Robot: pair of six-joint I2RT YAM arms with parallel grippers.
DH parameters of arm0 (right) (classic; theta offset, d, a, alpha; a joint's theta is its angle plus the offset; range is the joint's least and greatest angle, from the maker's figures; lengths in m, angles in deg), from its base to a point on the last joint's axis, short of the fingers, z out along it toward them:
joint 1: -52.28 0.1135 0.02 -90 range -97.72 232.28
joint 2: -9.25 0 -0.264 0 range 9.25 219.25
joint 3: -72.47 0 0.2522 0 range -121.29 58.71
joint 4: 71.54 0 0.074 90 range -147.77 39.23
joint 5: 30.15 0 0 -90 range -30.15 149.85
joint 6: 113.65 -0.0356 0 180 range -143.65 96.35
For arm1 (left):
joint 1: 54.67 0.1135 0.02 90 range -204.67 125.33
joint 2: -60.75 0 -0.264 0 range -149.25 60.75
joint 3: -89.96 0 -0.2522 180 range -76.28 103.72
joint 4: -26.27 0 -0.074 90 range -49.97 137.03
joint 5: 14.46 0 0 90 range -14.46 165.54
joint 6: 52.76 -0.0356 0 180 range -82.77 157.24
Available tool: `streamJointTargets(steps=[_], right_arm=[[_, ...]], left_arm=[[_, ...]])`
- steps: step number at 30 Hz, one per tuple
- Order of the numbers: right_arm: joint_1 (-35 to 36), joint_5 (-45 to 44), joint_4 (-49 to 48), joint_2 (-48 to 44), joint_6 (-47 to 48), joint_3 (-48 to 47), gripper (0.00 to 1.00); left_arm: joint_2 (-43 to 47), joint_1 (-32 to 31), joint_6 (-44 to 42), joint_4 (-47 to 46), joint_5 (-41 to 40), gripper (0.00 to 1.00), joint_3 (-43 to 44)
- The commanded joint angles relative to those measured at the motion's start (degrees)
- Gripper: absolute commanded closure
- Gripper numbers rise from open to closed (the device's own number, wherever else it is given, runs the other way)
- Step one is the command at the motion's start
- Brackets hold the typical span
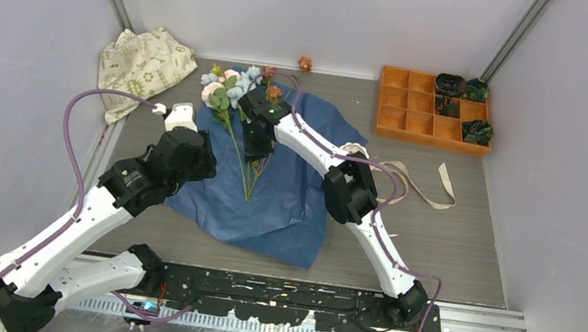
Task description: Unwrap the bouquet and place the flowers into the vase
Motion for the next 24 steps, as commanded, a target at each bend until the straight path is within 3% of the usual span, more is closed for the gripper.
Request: streamJointTargets(steps=[1,3,12,24], right_arm=[[-0.15,1.02,-2.32,0.62,-1.31,-0.1,0.86],[-0.1,1.32,-3.43,-0.44,-1.43,1.17,0.99],[0.52,1.69,-13.15,-15.04,-1.21,16.75,0.99],[8.87,0.58,-13.9,-29.31,-1.28,33.94,0.99]], left_arm=[[-0.03,-0.12,0.72,-3.48,0.01,0.51,-0.01],[-0.32,-0.07,0.7,-3.65,-0.02,0.51,0.09],[-1.34,-0.06,0.28,-3.87,-0.18,0.51,0.39],[-2.18,0.03,0.2,-4.32,0.04,0.51,0.57]])
